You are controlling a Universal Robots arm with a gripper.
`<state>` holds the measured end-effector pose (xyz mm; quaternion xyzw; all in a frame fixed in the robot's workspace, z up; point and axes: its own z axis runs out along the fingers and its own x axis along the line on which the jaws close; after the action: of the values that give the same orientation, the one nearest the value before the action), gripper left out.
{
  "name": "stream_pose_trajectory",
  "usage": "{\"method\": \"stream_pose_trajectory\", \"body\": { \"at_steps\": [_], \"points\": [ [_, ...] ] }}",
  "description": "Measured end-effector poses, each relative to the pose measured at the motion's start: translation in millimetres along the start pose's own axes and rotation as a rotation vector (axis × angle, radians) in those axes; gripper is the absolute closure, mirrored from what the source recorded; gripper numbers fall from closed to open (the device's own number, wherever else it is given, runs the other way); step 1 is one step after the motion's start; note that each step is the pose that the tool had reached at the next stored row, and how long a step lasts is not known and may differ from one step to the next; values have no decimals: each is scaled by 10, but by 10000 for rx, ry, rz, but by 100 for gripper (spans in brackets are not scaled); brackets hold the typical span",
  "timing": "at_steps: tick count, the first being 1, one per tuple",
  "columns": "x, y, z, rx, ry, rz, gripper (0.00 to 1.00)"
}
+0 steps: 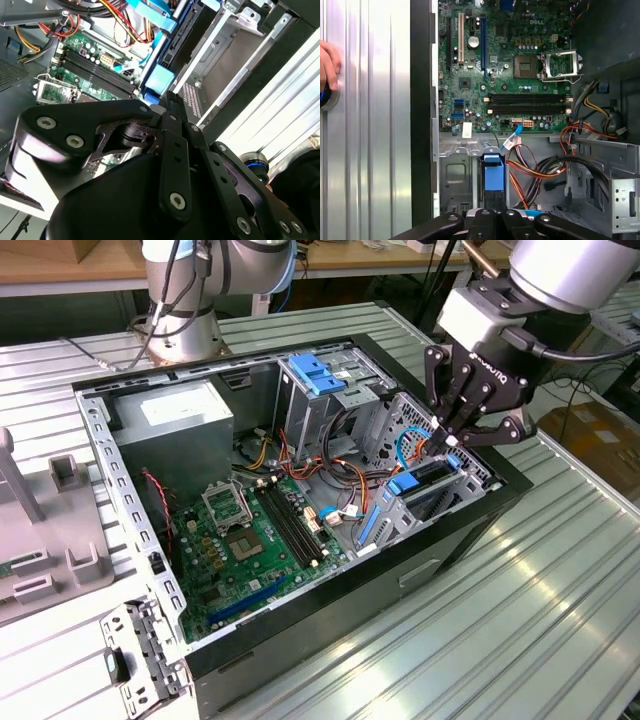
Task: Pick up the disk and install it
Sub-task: 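Insert the disk into the insertion slot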
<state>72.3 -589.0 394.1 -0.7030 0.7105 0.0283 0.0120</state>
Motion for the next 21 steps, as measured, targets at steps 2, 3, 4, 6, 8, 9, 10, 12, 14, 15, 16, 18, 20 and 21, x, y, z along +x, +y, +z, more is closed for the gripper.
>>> {"method": "stream_pose_trajectory", "body": {
  "at_steps": [2, 3, 4, 6, 8, 9, 10, 12, 14, 15, 16, 18, 20, 21],
  "points": [
    [3, -36, 66, -5, 0, 0, 89],
    [4, -56, 74, -6, 1, 0, 89],
    [4, -77, 75, -5, 2, 0, 89],
    [3, -142, 76, -5, 0, -1, 89],
    [4, -233, 101, -21, 0, 1, 89],
    [7, -271, 135, -34, 1, 1, 89],
    [9, -304, 178, -40, 1, 1, 89],
    [11, -342, 228, -42, 1, 2, 89],
    [13, -375, 266, -43, 1, 3, 89],
    [14, -397, 291, -44, 0, 2, 89],
    [15, -414, 309, -44, 0, 2, 89],
    [18, -444, 361, -46, 1, 2, 89],
    [20, -450, 404, -46, 1, 3, 89],
    [21, -459, 424, -46, 0, 1, 89]
  ]
}}
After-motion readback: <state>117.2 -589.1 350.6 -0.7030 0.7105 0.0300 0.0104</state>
